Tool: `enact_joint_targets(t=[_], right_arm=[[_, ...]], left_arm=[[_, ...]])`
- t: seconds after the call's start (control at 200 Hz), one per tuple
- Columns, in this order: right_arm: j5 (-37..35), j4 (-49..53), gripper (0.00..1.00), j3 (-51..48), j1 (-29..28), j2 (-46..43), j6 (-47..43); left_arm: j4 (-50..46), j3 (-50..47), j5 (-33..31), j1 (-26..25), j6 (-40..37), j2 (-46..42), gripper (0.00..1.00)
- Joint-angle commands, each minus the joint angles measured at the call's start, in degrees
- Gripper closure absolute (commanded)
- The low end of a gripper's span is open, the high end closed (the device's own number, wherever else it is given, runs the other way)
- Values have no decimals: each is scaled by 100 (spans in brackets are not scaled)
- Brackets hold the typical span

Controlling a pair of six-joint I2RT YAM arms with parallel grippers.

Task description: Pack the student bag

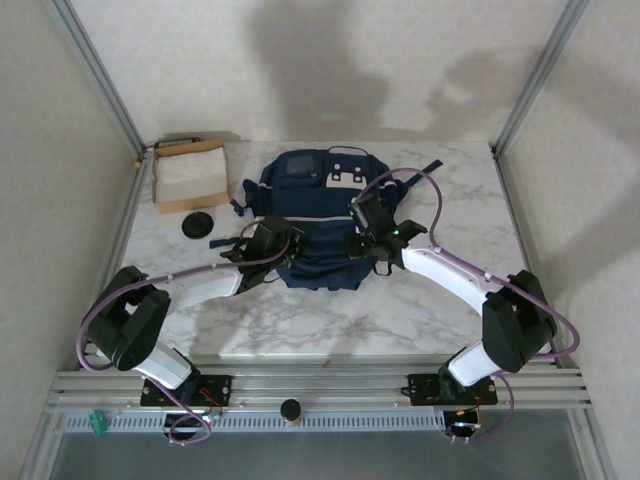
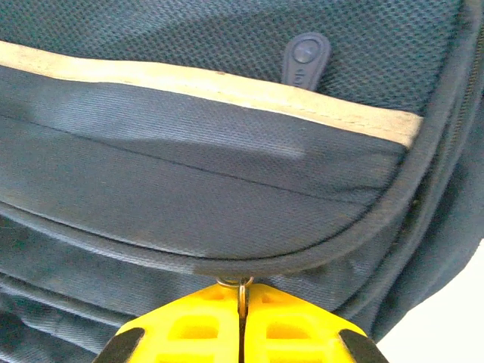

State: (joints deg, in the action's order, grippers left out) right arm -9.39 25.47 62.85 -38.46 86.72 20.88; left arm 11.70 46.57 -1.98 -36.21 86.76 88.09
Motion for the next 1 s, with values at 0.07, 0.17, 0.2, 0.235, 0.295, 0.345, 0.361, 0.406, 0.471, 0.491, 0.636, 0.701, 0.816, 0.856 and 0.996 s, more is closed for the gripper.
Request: enact_joint_targets(t=[0.07,0.17,0.2,0.235,0.295,0.345,0.361,0.406,0.471,0.491,0.636,0.701,0.816,0.856,0.996], right_arm=[[-349,177,100,-203,739,-392,58],[-366,14,100,-133,1108,-321,-146],[-351,-38,100,-67,1181,-268,-199],[-307,-177,100,-5,1238,-217,-276],[-182,-470,100,64,1293,-103,-430],[-135,-569,100,189,1344,71,-469],[-146,-537,100,258,1375,158,-447],[-219,-382,100,485,1443,371,-366],[-449,-278,100,610,1459,486,-335],[-536,-269,100,609,1459,480,-317],[-810,-319,100,578,1641,347,-349],[-836,-425,100,583,1727,417,-413],[-436,-747,100,642,1745,555,-649],[-41,-803,94,673,1744,550,-740],[507,-908,62,522,1750,-2,-755]], left_arm=[[-669,-72,-650,441,-524,-338,100],[-976,-76,-670,651,-964,-464,100],[-1086,-71,-712,703,-1075,-504,100],[-1177,-83,-734,762,-1156,-544,100],[-1070,-134,-567,865,-1396,-565,100],[-1112,-98,-442,919,-1563,-512,100],[-1109,-77,-416,926,-1644,-498,100],[-1274,34,-428,946,-1776,-424,100],[-1380,167,-378,999,-1980,-319,100],[-1437,212,-382,1013,-2016,-298,100],[-1512,376,-338,1096,-2286,-146,100],[-1575,440,-379,1116,-2374,-106,100],[-1610,577,-299,1116,-2554,-29,100],[-1603,634,-215,1116,-2630,-31,100],[-1630,836,98,1109,-3043,-147,71]])
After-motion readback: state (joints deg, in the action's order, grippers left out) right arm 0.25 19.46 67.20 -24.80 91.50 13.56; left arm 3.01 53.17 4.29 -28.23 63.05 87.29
